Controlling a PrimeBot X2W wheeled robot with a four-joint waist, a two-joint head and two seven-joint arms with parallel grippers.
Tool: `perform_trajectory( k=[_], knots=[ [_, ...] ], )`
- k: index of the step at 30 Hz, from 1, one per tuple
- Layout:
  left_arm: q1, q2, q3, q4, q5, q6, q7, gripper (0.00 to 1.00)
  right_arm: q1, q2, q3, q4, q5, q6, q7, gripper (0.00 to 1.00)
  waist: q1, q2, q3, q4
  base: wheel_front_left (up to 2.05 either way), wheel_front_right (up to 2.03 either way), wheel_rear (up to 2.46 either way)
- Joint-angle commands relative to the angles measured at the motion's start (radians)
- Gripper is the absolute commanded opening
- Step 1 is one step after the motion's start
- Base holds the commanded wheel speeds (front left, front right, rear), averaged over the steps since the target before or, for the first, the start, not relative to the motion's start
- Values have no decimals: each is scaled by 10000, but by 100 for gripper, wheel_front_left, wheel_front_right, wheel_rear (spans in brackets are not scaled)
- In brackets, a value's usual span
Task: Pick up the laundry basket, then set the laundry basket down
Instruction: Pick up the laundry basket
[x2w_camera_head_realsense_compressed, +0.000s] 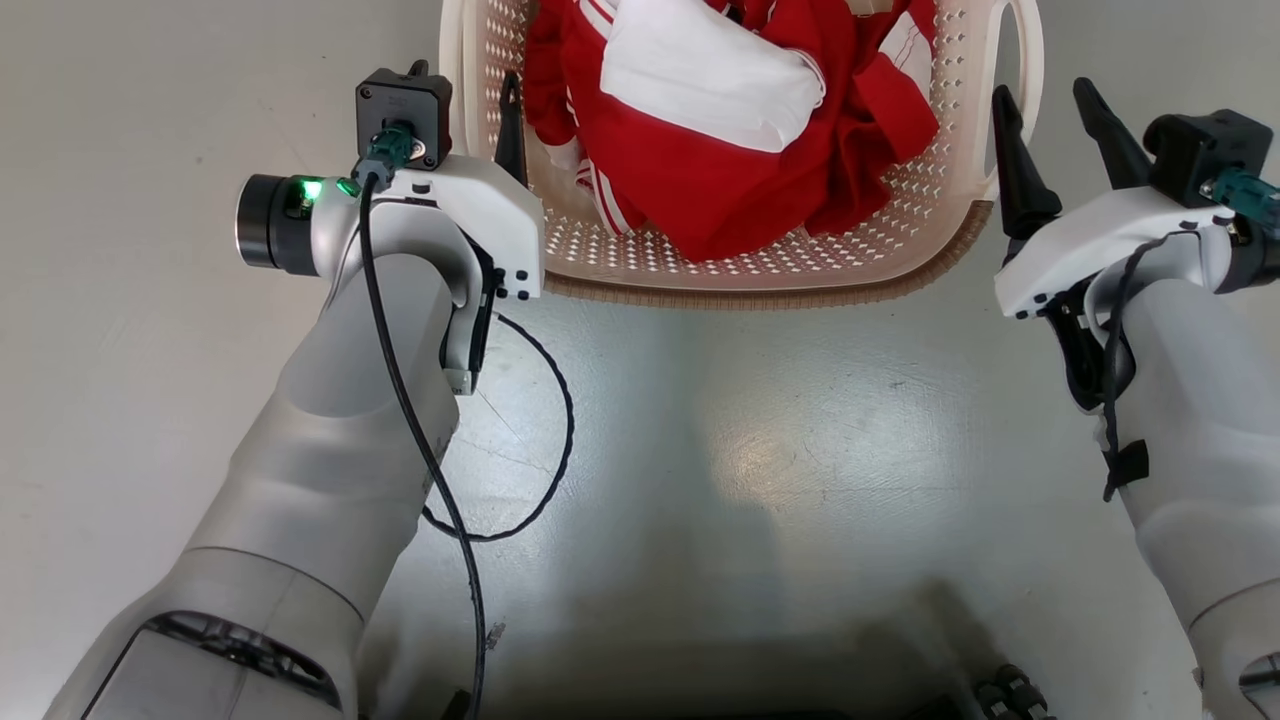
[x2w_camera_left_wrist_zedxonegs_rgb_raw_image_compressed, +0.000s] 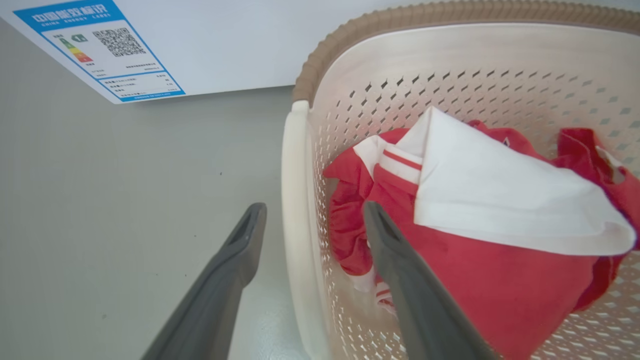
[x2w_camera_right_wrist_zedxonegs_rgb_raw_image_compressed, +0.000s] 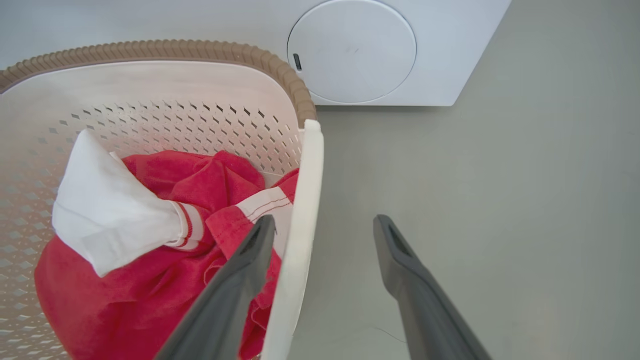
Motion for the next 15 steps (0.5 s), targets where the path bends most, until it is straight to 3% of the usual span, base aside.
perform_trajectory(
  k=[1,15],
  knots=[
    [-19,202,85,-37,-92,-7,-61,100,222,142,202,4,123,60,-109,100,-1,0,15,0,0,0,0],
    [-895,202,-955,864,-888,-18,-61,100,-745,209,1193,1145,1182,60,-109,100,-1,0,469,32,0,0,0]
  ],
)
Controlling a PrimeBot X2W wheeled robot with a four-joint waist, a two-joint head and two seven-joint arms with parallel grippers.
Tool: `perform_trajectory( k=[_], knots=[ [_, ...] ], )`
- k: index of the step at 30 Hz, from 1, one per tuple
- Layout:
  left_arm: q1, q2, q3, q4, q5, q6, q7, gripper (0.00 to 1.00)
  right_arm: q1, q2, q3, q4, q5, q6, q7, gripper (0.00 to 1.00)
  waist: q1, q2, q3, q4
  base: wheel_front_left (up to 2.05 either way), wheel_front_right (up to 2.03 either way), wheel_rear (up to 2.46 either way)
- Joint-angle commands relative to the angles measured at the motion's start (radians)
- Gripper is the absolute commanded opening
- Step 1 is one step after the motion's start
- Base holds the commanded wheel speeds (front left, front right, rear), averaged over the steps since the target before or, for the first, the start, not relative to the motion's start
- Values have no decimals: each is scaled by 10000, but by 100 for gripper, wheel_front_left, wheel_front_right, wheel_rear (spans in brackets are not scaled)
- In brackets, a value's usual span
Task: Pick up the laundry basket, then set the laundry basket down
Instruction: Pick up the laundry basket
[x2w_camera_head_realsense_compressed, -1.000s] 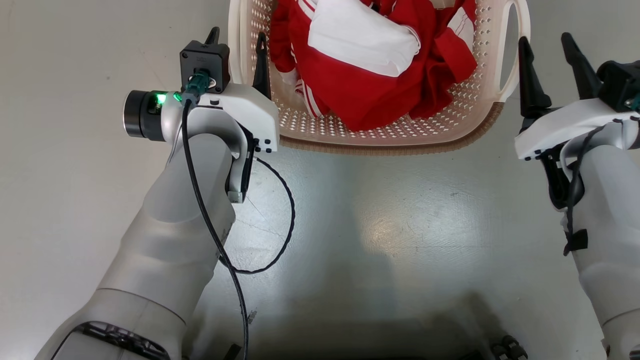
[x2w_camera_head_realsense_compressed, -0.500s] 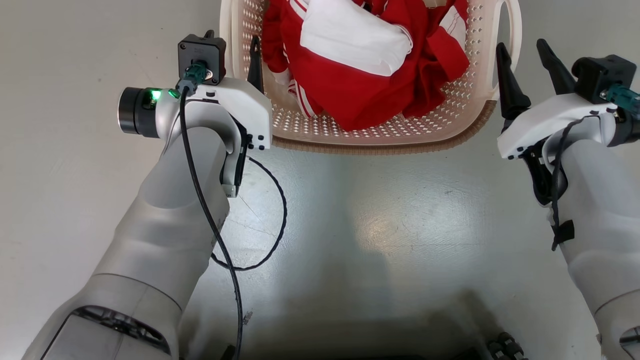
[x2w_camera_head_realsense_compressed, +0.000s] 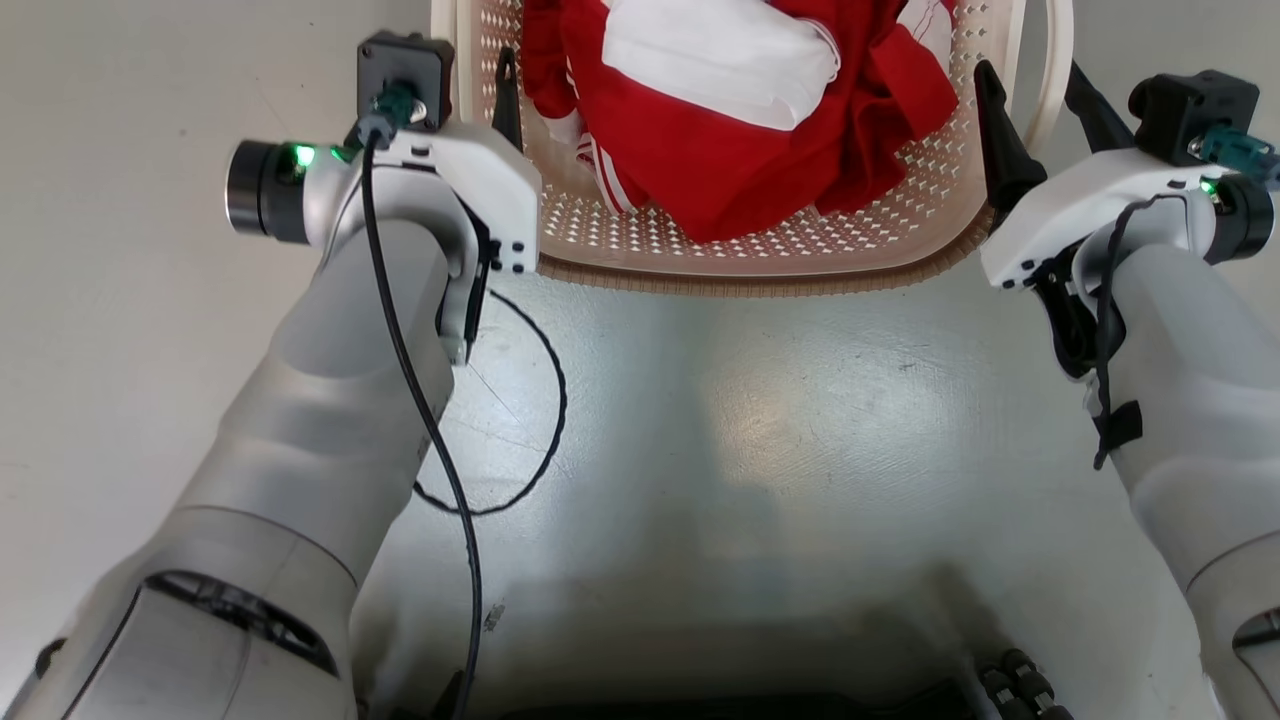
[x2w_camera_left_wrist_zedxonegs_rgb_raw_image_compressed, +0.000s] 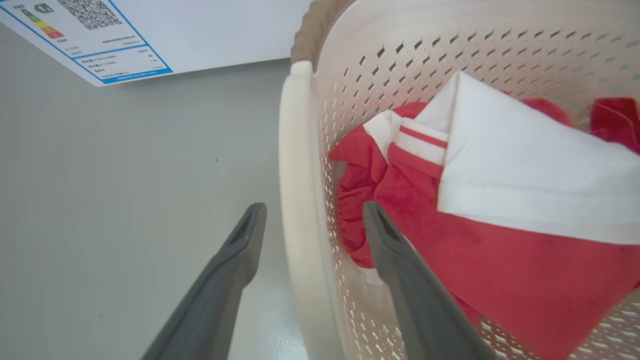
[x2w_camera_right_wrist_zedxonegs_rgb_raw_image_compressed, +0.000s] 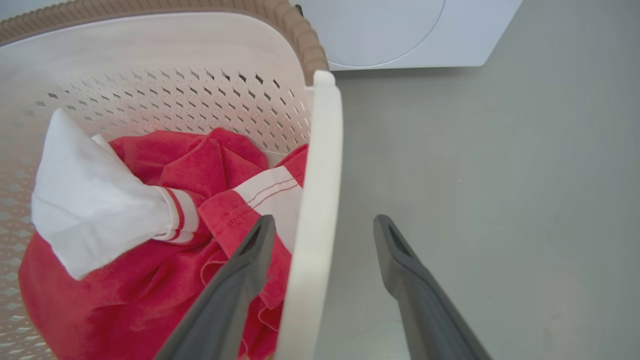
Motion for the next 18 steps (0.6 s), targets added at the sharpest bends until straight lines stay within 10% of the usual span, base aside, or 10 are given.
perform_trajectory(
  k=[1,18],
  knots=[
    [-167,204,-30,5,-196,-13,-61,100,150,107,280,110,211,60,-109,100,0,0,62,-3,0,0,0],
    [-884,204,-1297,719,-1124,23,167,100,-684,121,1488,1105,1549,60,-109,100,0,0,207,-40,0,0,0]
  ],
)
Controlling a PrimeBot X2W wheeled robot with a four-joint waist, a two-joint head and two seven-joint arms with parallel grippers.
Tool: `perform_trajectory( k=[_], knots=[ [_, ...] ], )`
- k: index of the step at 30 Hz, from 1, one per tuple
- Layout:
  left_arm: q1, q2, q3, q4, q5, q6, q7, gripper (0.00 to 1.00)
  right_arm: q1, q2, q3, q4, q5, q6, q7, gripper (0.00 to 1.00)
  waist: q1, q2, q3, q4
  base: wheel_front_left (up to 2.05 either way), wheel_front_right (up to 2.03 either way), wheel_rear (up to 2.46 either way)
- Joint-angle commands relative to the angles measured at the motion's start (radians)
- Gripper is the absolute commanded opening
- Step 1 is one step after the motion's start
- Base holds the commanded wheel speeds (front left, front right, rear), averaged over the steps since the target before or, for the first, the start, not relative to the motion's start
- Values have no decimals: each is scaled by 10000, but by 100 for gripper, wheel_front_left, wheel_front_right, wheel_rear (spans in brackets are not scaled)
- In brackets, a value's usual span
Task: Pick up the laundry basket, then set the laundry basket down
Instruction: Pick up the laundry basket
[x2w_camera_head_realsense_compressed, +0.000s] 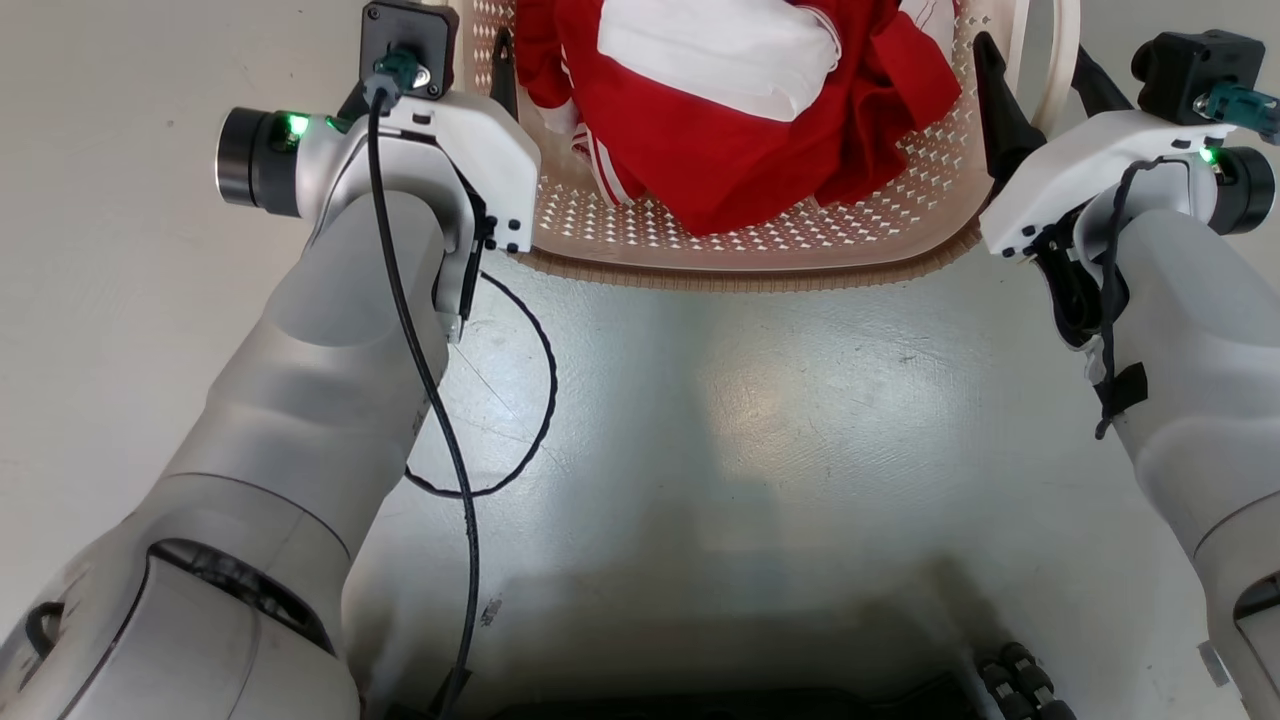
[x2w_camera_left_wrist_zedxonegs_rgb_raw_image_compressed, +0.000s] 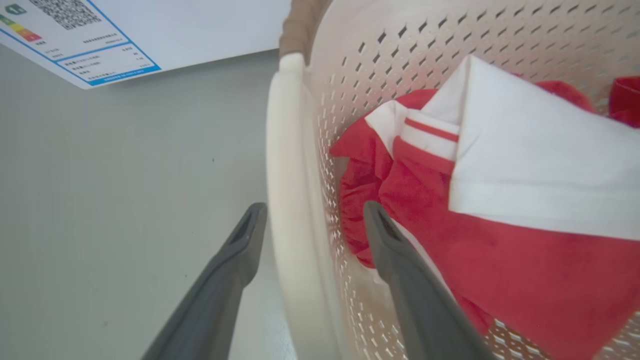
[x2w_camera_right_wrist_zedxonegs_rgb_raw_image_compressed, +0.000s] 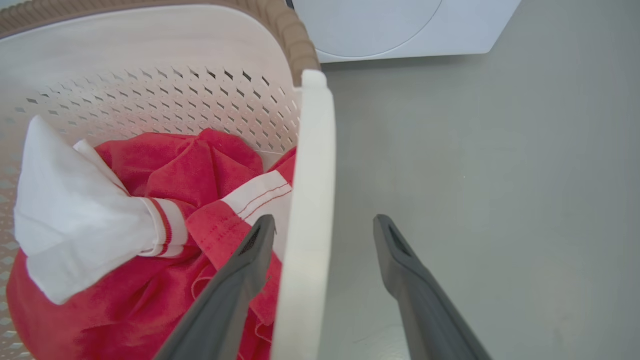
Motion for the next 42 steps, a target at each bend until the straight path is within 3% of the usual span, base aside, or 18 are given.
perform_trajectory(
  k=[1,12,13,14,15,16,28,42],
  knots=[
    [-111,206,23,-39,-116,17,-1,100,281,140,172,7,133,60,-109,100,0,0,3,-4,0,0,0],
    [-348,206,-700,57,-670,78,-29,100,97,228,805,174,852,60,-109,100,0,0,27,-27,0,0,0],
    [-378,206,-765,53,-696,90,-39,100,77,225,854,170,907,60,-109,53,0,0,29,-29,0,0,0],
    [-401,206,-830,52,-718,98,-51,82,62,220,898,168,961,60,-109,39,0,0,32,-33,0,0,0],
    [-418,206,-893,53,-745,95,-58,21,56,227,944,171,1028,60,-109,0,0,0,34,-37,0,0,0],
    [-443,206,-942,37,-778,95,-73,0,49,243,1003,189,1100,60,-109,0,0,0,42,-43,0,0,0],
    [-319,206,-1561,17,-1271,146,-155,0,135,471,1770,432,1962,60,-90,0,0,0,-252,-111,0,0,0],
    [826,206,-2149,-46,-2396,-23,213,0,451,745,2543,1042,2314,60,709,0,0,0,-1811,-20,0,0,0]
  ],
)
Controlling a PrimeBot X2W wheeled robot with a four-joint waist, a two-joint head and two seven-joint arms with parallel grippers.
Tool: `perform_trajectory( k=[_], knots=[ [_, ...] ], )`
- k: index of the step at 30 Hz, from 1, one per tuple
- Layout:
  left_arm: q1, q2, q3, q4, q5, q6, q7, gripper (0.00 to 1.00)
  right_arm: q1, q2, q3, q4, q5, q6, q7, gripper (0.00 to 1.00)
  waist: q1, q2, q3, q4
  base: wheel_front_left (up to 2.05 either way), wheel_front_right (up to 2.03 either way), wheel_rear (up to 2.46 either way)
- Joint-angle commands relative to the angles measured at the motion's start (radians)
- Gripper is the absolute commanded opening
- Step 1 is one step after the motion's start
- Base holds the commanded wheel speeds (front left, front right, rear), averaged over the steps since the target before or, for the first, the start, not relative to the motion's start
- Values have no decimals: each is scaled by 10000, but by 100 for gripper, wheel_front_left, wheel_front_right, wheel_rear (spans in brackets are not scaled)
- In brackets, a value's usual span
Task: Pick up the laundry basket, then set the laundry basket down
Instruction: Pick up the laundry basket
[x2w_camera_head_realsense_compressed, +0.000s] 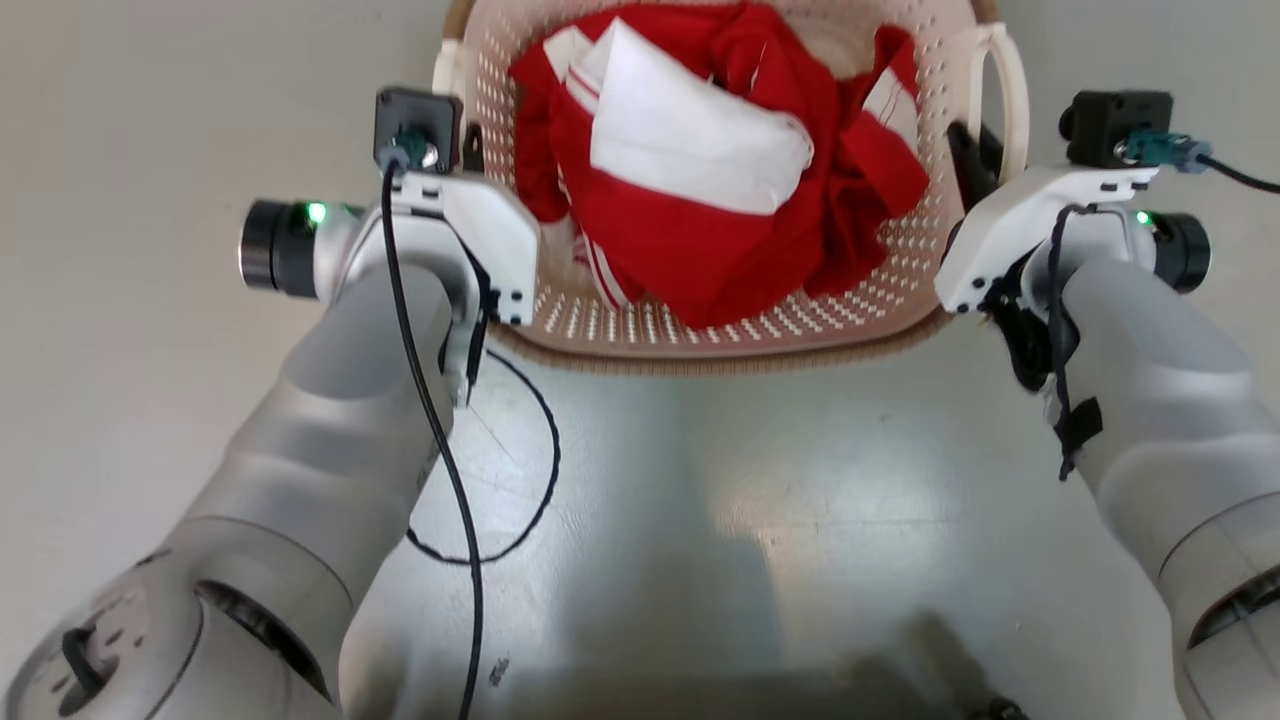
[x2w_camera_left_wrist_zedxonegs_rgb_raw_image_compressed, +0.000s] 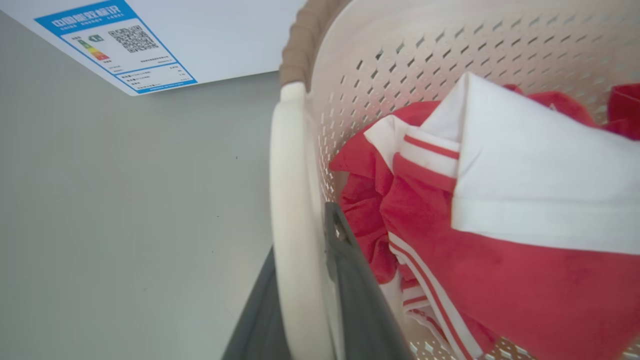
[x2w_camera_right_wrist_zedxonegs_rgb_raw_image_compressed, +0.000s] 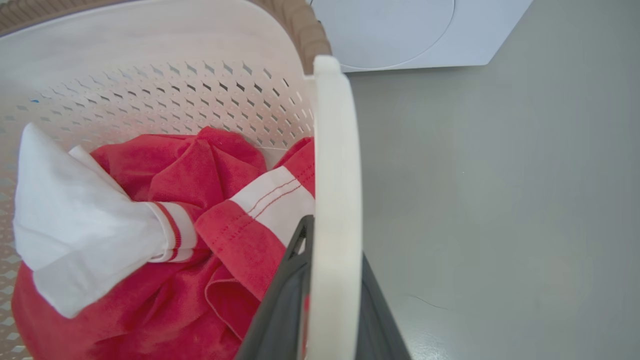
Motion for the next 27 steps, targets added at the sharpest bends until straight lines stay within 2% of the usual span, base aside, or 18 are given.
perform_trajectory(
  k=[1,13,27],
  knots=[
    [217,95,-24,-185,-5,-98,-23,0,553,283,177,-109,22,73,-25,0,-1,0,-338,9,0,0,0],
    [1499,95,-664,189,-687,-425,410,0,1646,603,626,148,-207,73,888,0,-1,0,-2751,-130,0,0,0],
    [3462,95,-1026,446,-1349,-925,447,0,3503,793,692,163,-1406,73,1556,0,-1,0,-5968,-272,0,0,0]
  ],
)
